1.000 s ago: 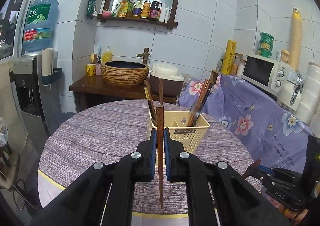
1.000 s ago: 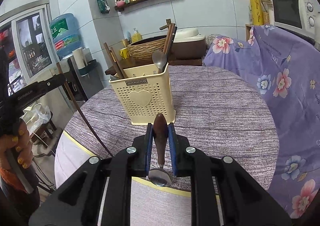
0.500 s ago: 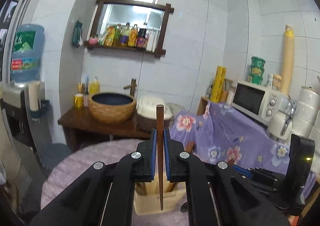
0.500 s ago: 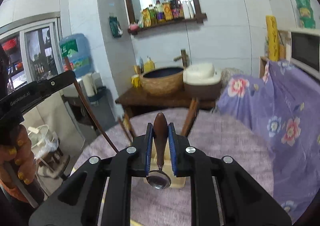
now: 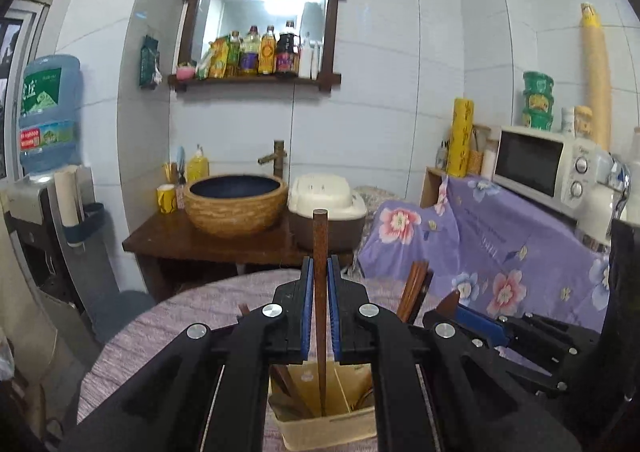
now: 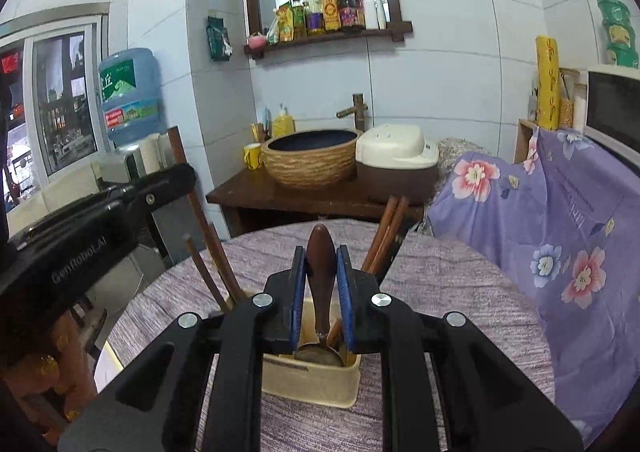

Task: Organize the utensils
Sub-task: 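Open the left tool into the holder while the right tool releases the spoon there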

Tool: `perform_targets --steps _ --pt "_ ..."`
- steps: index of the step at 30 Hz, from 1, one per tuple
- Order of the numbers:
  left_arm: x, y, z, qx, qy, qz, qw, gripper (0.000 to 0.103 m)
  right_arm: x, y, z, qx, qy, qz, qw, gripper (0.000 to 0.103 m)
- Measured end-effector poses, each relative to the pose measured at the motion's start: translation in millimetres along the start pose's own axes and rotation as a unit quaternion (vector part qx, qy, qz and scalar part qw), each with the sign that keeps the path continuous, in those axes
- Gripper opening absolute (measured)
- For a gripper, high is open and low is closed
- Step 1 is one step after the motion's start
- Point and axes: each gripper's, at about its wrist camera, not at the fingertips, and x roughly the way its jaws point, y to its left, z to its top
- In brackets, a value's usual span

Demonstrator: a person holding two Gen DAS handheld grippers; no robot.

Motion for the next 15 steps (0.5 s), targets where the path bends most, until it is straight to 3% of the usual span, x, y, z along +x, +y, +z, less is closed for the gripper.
perform_targets --steps 5,15 --pt "14.2 2.4 -25.8 0.004 0.031 0.002 0.9995 0.008 21.0 -2.5 -25.1 0.005 0.03 0.0 1.0 0.016" --pt "21.8 8.7 -41.7 -0.001 0.052 0.0 0.9987 0.009 25.1 -4.8 -46.8 0.012 0.027 0.004 1.0 0.017"
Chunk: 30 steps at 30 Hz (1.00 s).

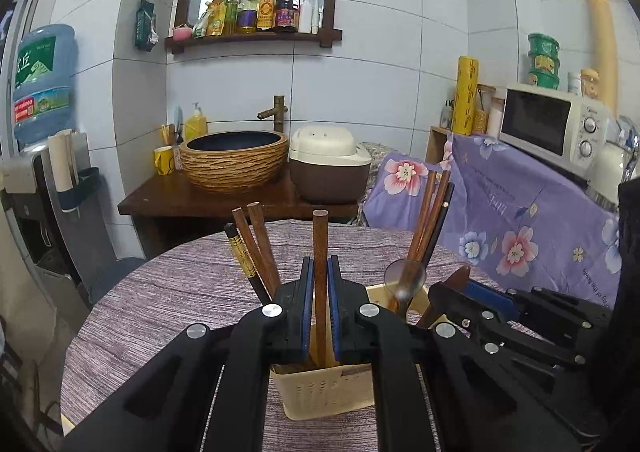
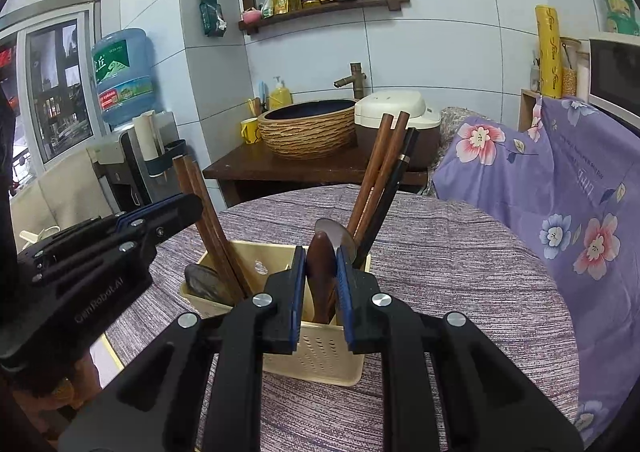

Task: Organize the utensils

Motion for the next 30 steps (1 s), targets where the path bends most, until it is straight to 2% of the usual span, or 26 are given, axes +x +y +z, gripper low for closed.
perform_targets --steps 1,3,4,5,7,8,9,10,11,13,16,20,22,28,30 --pt "-5.0 1.5 1.0 -0.003 -0.002 -0.004 1.0 0.01 -3.5 0.4 -1.5 -0.002 -0.003 0.001 1.0 0.022" --pt "-18.3 3.5 1.7 -0.003 -0.012 -0.01 0.9999 0.019 -14.6 -0.2 -4.2 -0.001 -0.018 -0.007 1.0 0.037" --pt "-26.4 4.4 0.7 -0.003 -0.02 -0.012 0.9997 0.035 -20.5 -0.7 -5.8 -0.001 -0.024 -0.01 1.0 0.049" --pt "-36.8 7.0 -1.1 -0.007 -0.032 -0.012 0.9994 0.052 -29.0 -1.2 -8.8 -0.001 -0.031 -0.009 0.999 0.051" --pt "-55.9 13.2 -8.1 -0.013 -0.05 -0.02 0.9985 0.066 -43.9 -1.4 -15.3 -0.001 -0.036 -0.004 0.999 0.051" --pt "-63.6 15.7 -13.0 -0.012 -0.053 -0.024 0.9982 0.075 -51.6 -1.2 -21.0 -0.002 -0.036 -0.001 0.999 0.057" --pt "-70.9 18.3 -19.6 -0.009 -0.055 -0.029 0.9981 0.08 -57.3 -1.1 -25.6 -0.002 -0.036 0.0 0.999 0.064" --pt "-78.9 21.6 -29.0 -0.004 -0.056 -0.031 0.9979 0.088 -66.2 -1.4 -34.0 -0.001 -0.039 -0.001 0.999 0.075" --pt "-85.9 25.2 -39.9 -0.003 -0.058 -0.024 0.998 0.095 -73.6 -1.9 -42.0 0.0 -0.044 -0.003 0.999 0.079" --pt "-93.7 32.7 -60.5 -0.002 -0.054 -0.009 0.9985 0.098 -87.7 -3.9 -63.7 0.001 -0.041 -0.01 0.999 0.084" --pt "-97.0 47.0 -91.6 -0.012 -0.021 0.011 0.9997 0.098 -100.5 -9.6 -93.8 0.017 -0.03 -0.016 0.999 0.091" --pt "-106.1 67.1 -137.5 -0.067 0.0 0.032 0.9972 0.098 -112.3 -9.0 -139.1 0.028 -0.004 -0.029 0.999 0.095" --pt "-113.5 70.1 -155.5 -0.077 0.009 0.035 0.9964 0.098 -119.0 -6.1 -164.5 0.04 0.012 -0.026 0.999 0.095" --pt "-151.1 61.4 -195.8 -0.067 -0.001 0.051 0.9965 0.098 -141.6 15.3 -222.4 0.033 0.03 -0.012 0.999 0.096" --pt "-164.0 58.4 -202.3 -0.057 -0.003 0.055 0.9969 0.098 -150.3 21.7 -232.0 0.031 0.028 0.001 0.999 0.096"
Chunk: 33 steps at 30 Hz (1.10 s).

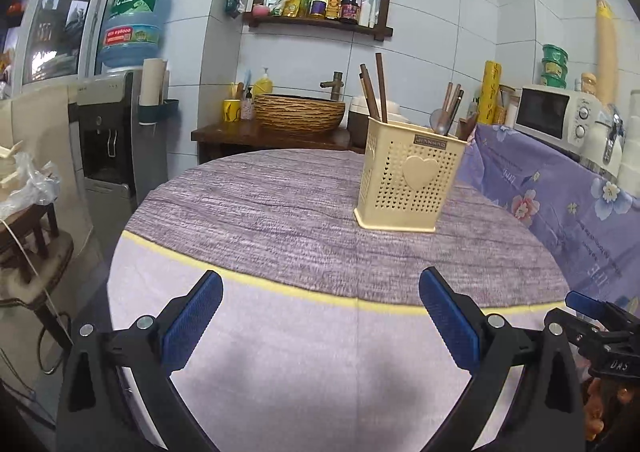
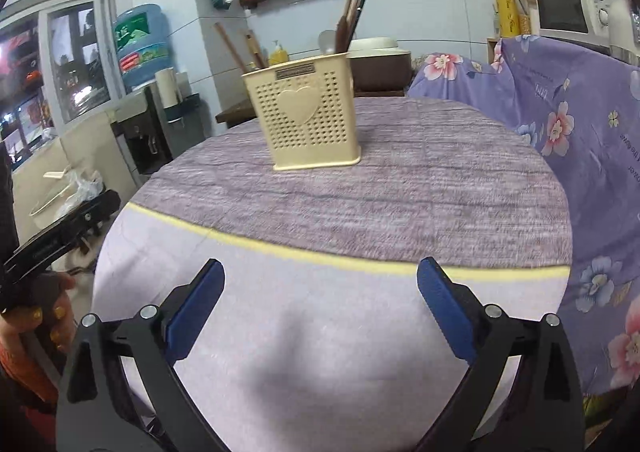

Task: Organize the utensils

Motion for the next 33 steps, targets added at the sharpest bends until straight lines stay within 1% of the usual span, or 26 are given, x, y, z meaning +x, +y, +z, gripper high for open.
perform_targets --steps 2,4,7,10,12,15,20,27,33 --pt "-11.0 -0.4 -1.9 0.006 -0.006 0.005 1.0 0.098 -9.1 5.1 -3.7 0.001 -0.008 0.014 1.0 0.096" --pt "-23.5 -1.2 1.9 0.012 -0.015 0.007 0.9998 0.098 -23.2 11.5 -1.6 -0.009 -0.027 0.023 0.999 0.096" --pt "-40.8 -3.0 13.2 0.02 -0.031 0.002 0.9993 0.098 -47.2 21.0 10.3 -0.026 -0.061 0.026 0.997 0.096" --pt "-57.2 -5.3 24.6 0.021 -0.054 0.002 0.9983 0.098 -72.9 24.8 22.8 -0.028 -0.096 0.04 0.994 0.097" --pt "-64.4 -7.4 31.0 0.016 -0.062 -0.009 0.9979 0.098 -83.7 26.4 28.8 -0.032 -0.107 0.051 0.992 0.097" --pt "-61.3 -14.0 29.0 0.019 -0.056 -0.019 0.998 0.098 -89.1 28.4 29.9 -0.037 -0.112 0.049 0.992 0.097" --pt "-52.1 -21.6 13.9 0.032 -0.04 -0.013 0.9986 0.098 -79.9 25.8 22.3 -0.028 -0.098 0.046 0.994 0.097" --pt "-55.2 -16.3 13.1 0.032 -0.045 -0.003 0.9985 0.098 -73.3 27.2 22.2 -0.031 -0.096 0.041 0.994 0.097" --pt "-54.1 -18.8 11.3 0.037 -0.04 -0.005 0.9985 0.098 -73.7 28.0 20.0 -0.031 -0.095 0.04 0.994 0.097"
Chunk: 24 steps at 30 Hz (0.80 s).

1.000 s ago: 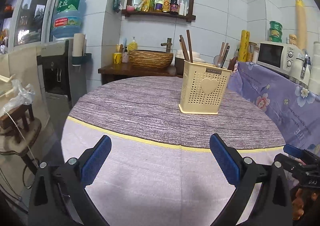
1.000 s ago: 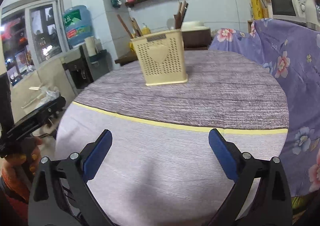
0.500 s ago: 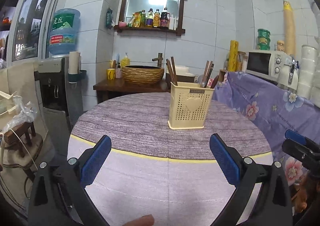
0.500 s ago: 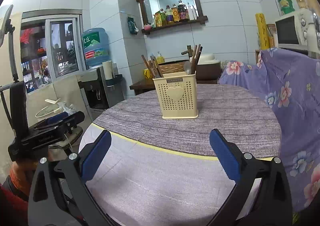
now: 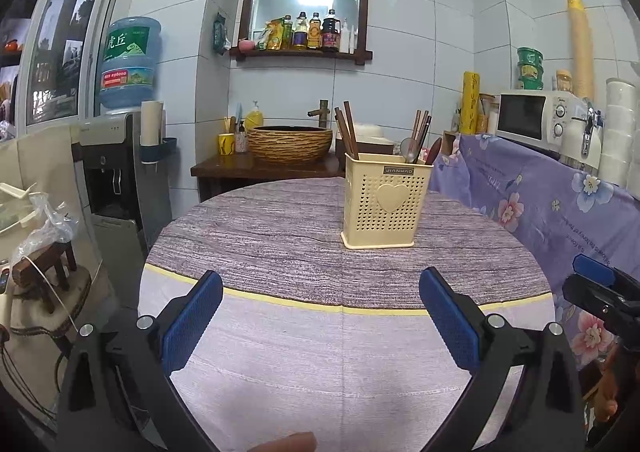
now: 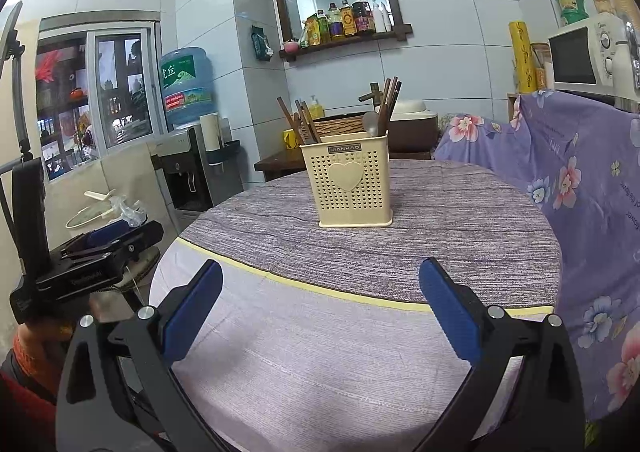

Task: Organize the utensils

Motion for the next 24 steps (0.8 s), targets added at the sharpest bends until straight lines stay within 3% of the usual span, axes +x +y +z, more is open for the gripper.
perform_targets --steps 24 --pt "1.3 -3.6 -0.5 0.008 0.009 -0.004 0.9999 0.098 4.4 -0.5 -3.8 -0.001 0.007 0.003 1.0 0.097"
